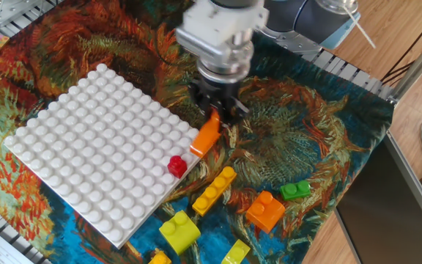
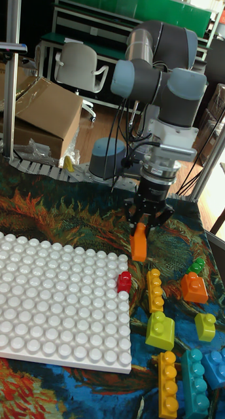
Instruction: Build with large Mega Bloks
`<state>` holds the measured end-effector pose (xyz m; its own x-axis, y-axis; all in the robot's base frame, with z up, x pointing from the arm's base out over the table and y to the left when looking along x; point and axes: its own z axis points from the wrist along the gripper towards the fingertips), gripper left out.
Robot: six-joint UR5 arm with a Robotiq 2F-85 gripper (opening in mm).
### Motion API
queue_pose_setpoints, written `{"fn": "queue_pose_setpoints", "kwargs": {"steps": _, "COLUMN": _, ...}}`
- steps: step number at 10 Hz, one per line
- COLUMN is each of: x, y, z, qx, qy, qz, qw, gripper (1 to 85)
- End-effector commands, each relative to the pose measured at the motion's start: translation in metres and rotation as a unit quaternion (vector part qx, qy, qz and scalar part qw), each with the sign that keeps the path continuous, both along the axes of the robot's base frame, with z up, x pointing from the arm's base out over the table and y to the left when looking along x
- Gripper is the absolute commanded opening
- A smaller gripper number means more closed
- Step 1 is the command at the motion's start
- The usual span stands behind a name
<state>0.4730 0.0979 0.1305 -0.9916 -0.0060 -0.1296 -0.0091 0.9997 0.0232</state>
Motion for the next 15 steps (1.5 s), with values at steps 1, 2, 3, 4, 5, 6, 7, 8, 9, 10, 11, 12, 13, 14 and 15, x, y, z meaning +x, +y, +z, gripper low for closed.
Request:
{"fn": "queue_pose_setpoints", "kwargs": {"steps": 1, "x": 0.0, "y": -0.023, "z": 0.003, "qx": -0.009, "qy": 0.0, "qz": -0.039, "qw": 0.9992, "gripper": 1.3}}
{"fn": "queue_pose_setpoints", "kwargs": {"steps": 2, "x": 0.008, "y": -0.043, "z": 0.001, "qx": -0.015, "qy": 0.004, "qz": -0.017, "qw": 0.9997, "gripper": 1.3}}
{"fn": "queue_pose_setpoints", "kwargs": {"steps": 3, "x": 0.014, "y": -0.059, "z": -0.007, "qx": -0.013, "qy": 0.004, "qz": 0.002, "qw": 0.9999, "gripper": 1.3}}
{"fn": "queue_pose_setpoints", "kwargs": {"steps": 4, "x": 0.016, "y": -0.066, "z": -0.019, "qx": -0.014, "qy": -0.009, "qz": 0.015, "qw": 0.9998, "gripper": 1.3}}
{"fn": "queue_pose_setpoints", "kwargs": {"steps": 5, "x": 0.011, "y": -0.05, "z": -0.022, "qx": 0.01, "qy": -0.013, "qz": 0.01, "qw": 0.9998, "gripper": 1.3}}
{"fn": "queue_pose_setpoints", "kwargs": {"steps": 6, "x": 0.008, "y": -0.049, "z": -0.021, "qx": 0.01, "qy": -0.007, "qz": 0.001, "qw": 0.9999, "gripper": 1.3}}
{"fn": "queue_pose_setpoints", "kwargs": {"steps": 7, "x": 0.004, "y": -0.05, "z": -0.022, "qx": 0.009, "qy": 0.0, "qz": -0.013, "qw": 0.9999, "gripper": 1.3}}
{"fn": "queue_pose_setpoints", "kwargs": {"steps": 8, "x": 0.001, "y": -0.053, "z": -0.022, "qx": 0.006, "qy": 0.007, "qz": -0.029, "qw": 0.9995, "gripper": 1.3}}
{"fn": "queue_pose_setpoints", "kwargs": {"steps": 9, "x": -0.004, "y": -0.056, "z": -0.023, "qx": 0.001, "qy": 0.016, "qz": -0.038, "qw": 0.9992, "gripper": 1.3}}
{"fn": "queue_pose_setpoints", "kwargs": {"steps": 10, "x": -0.004, "y": -0.056, "z": -0.024, "qx": 0.002, "qy": 0.02, "qz": -0.035, "qw": 0.9992, "gripper": 1.3}}
{"fn": "queue_pose_setpoints", "kwargs": {"steps": 11, "x": 0.007, "y": -0.067, "z": -0.034, "qx": 0.004, "qy": 0.025, "qz": -0.018, "qw": 0.9995, "gripper": 1.3}}
{"fn": "queue_pose_setpoints", "kwargs": {"steps": 12, "x": 0.017, "y": -0.08, "z": -0.044, "qx": 0.002, "qy": 0.028, "qz": -0.002, "qw": 0.9996, "gripper": 1.3}}
{"fn": "queue_pose_setpoints", "kwargs": {"steps": 13, "x": 0.022, "y": -0.093, "z": -0.051, "qx": 0.0, "qy": 0.033, "qz": 0.019, "qw": 0.9993, "gripper": 1.3}}
{"fn": "queue_pose_setpoints", "kwargs": {"steps": 14, "x": 0.021, "y": -0.091, "z": -0.052, "qx": 0.017, "qy": 0.036, "qz": 0.019, "qw": 0.999, "gripper": 1.3}}
{"fn": "queue_pose_setpoints", "kwargs": {"steps": 15, "x": 0.022, "y": -0.09, "z": -0.052, "qx": 0.018, "qy": 0.033, "qz": 0.011, "qw": 0.9992, "gripper": 1.3}}
